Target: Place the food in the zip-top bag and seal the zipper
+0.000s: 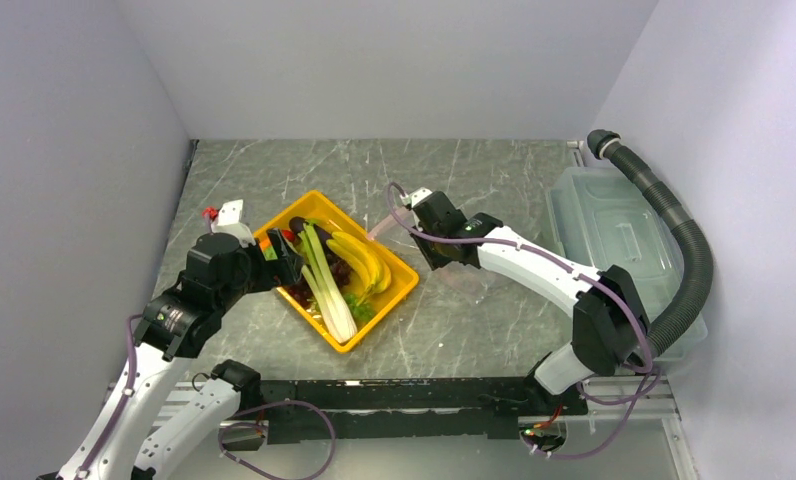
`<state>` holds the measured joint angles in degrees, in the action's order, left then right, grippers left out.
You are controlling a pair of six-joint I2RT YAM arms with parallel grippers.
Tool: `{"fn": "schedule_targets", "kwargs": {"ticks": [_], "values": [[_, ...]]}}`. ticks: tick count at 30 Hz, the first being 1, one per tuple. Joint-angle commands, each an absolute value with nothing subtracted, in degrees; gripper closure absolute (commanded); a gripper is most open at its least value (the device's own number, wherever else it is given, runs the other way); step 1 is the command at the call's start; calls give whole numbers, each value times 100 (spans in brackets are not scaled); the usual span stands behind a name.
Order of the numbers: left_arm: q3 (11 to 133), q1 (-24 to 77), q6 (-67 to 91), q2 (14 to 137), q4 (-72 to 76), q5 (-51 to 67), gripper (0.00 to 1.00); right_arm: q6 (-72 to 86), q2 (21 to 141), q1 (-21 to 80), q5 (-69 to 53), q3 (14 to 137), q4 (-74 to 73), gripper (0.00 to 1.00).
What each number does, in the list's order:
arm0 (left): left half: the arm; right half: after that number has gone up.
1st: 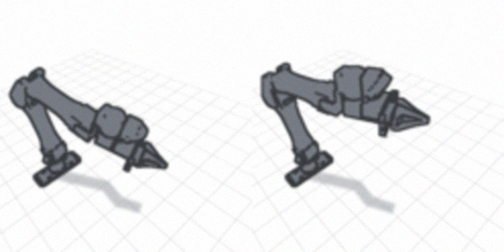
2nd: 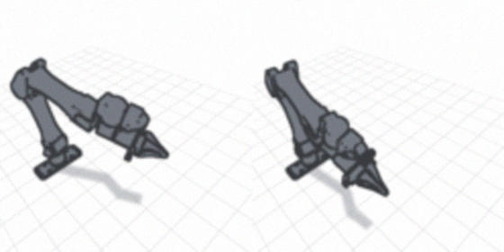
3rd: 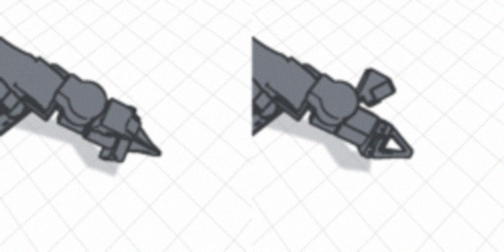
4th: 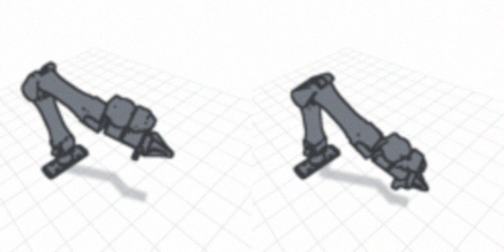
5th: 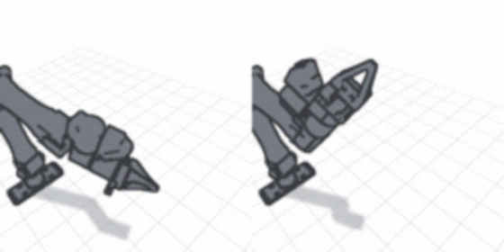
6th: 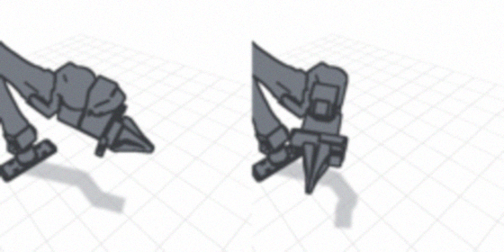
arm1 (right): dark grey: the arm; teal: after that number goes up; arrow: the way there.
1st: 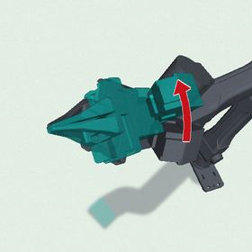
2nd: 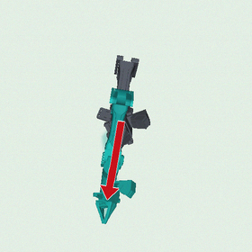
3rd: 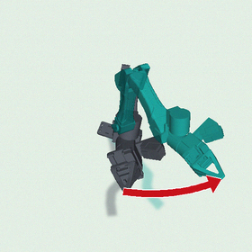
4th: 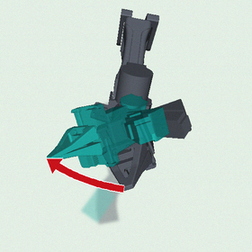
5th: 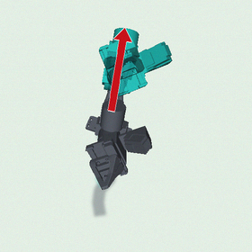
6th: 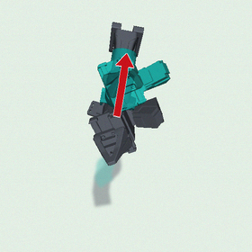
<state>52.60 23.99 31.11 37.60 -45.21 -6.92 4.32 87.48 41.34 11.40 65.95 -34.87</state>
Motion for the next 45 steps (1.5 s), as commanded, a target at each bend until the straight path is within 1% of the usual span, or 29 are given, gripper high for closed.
{"fn": "schedule_targets", "kwargs": {"ticks": [1, 3, 4, 5, 14, 22, 32, 35, 45], "values": [[5264, 2408, 3075, 3766, -4346, -628, 1, 369, 8639, 4113, 1187, 6816, -3357, 75], [5266, 2408, 3072, 3778, -4355, -617, 1, 330, 8583, 4122, 1225, 6768, -3314, 88], [5265, 2408, 3076, 3775, -4358, -604, 1, 294, 8535, 4122, 1242, 6723, -3250, 96], [5264, 2408, 3083, 3771, -4366, -606, 1, 250, 8483, 4122, 1273, 6674, -3199, 100], [5472, 2408, 3099, 3923, -4396, -504, 1, -154, 7666, 4178, 1250, 6137, -2533, 100], [5887, 2408, 2954, 4140, -4529, -450, 1, -237, 7057, 4209, 1330, 6013, -2399, 100], [6229, 2402, 3358, 4571, -4591, -53, 1, -690, 5889, 4263, 668, 5362, -1444, 100], [6292, 2402, 3479, 4662, -4575, -53, 1, -803, 5666, 4267, 471, 5228, -1210, 100], [6501, 2370, 4056, 4961, -4378, 592, 1, -1437, 5098, 4314, -216, 4782, -563, 100]]}}
